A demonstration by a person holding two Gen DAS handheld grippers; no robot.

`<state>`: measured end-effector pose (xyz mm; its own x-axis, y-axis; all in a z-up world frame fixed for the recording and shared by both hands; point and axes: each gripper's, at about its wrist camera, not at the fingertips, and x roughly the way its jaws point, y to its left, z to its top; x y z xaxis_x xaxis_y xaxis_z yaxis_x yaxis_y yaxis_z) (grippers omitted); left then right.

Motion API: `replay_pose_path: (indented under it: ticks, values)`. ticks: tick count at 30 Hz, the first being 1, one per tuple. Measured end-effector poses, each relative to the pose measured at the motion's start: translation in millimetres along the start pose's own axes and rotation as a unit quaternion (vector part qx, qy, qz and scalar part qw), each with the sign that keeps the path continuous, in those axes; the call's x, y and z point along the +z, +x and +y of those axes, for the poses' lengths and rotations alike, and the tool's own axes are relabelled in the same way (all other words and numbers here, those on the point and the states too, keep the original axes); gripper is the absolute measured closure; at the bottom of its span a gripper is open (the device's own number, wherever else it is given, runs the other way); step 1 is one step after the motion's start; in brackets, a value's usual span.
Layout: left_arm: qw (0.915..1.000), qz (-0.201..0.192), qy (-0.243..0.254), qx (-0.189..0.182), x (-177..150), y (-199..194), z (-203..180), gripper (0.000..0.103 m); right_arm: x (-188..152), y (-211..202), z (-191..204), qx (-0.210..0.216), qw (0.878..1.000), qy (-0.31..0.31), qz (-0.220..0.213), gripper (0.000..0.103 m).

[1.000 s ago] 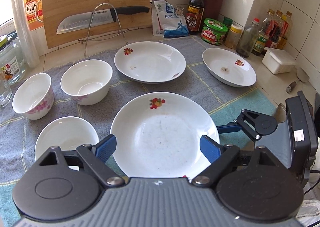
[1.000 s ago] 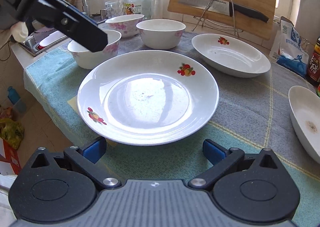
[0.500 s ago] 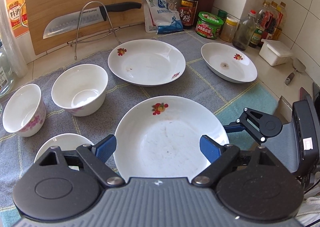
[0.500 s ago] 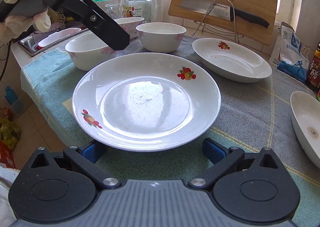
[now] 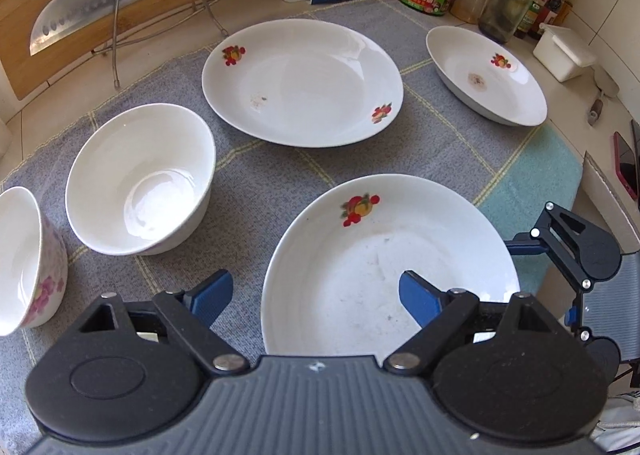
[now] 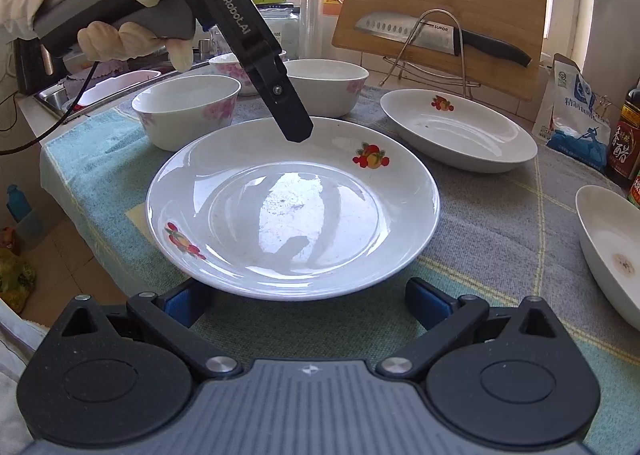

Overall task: Organize plates and bowls
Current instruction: 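Grasp the rim of the large fruit-print white plate with the left tool, then lift the fruit-print plate with the left tool toward another white plate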

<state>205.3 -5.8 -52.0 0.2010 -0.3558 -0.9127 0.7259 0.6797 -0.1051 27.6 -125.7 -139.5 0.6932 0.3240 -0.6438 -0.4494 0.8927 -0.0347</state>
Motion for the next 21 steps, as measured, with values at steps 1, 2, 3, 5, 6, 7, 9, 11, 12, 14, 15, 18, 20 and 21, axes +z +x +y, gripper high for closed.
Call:
replay_pose_path:
  ticks: [1,2,3,5,6,7,9,11,12,14,15,18,20,21]
  values:
    - [0.9999,0.009,0.002,-0.009,2,3,1,0.013,0,0,1,-0.001,1.0,0.001,-0.002,0.0]
    - [0.9997,0.017,0.002,-0.019,3,7,2,0.013,-1,0,1,-0.001,1.0,0.001,-0.004,0.0]
    - [0.9994,0.025,0.001,-0.026,4,10,2,0.013,-1,0,1,-0.001,1.0,0.001,-0.005,0.0]
    - [0.9985,0.039,0.005,-0.038,6,17,2,0.015,-1,0,2,-0.001,1.0,0.001,-0.007,0.0]
    - [0.9981,0.045,0.009,-0.04,7,20,1,0.015,0,1,2,-0.001,1.0,0.001,-0.007,0.0]
    - [0.9978,0.05,0.012,-0.041,7,22,1,0.016,0,1,3,-0.001,1.0,0.001,-0.007,0.0]
    - [0.9971,0.059,0.016,-0.046,9,26,1,0.02,0,1,3,-0.001,1.0,0.001,-0.007,0.0]
    - [0.9964,0.064,0.014,-0.054,10,29,4,0.023,1,2,4,-0.001,1.0,0.001,-0.008,0.0]
    - [0.996,0.066,0.013,-0.058,11,29,5,0.024,1,2,5,-0.001,1.0,0.001,-0.008,0.0]
    - [0.9951,0.073,0.018,-0.065,12,31,6,0.027,2,3,5,0.0,1.0,0.0,-0.007,0.0]
    - [0.9947,0.075,0.022,-0.067,13,31,7,0.027,2,3,5,0.0,1.0,-0.001,-0.006,0.0]
    - [0.9932,0.083,0.033,-0.074,16,33,8,0.029,1,3,6,-0.001,1.0,0.001,-0.009,0.0]
    - [0.9923,0.087,0.039,-0.079,17,34,8,0.029,0,3,7,-0.005,1.0,0.003,-0.011,0.0]
    - [0.9917,0.089,0.044,-0.081,17,34,7,0.029,0,3,8,-0.007,1.0,0.005,-0.012,0.0]
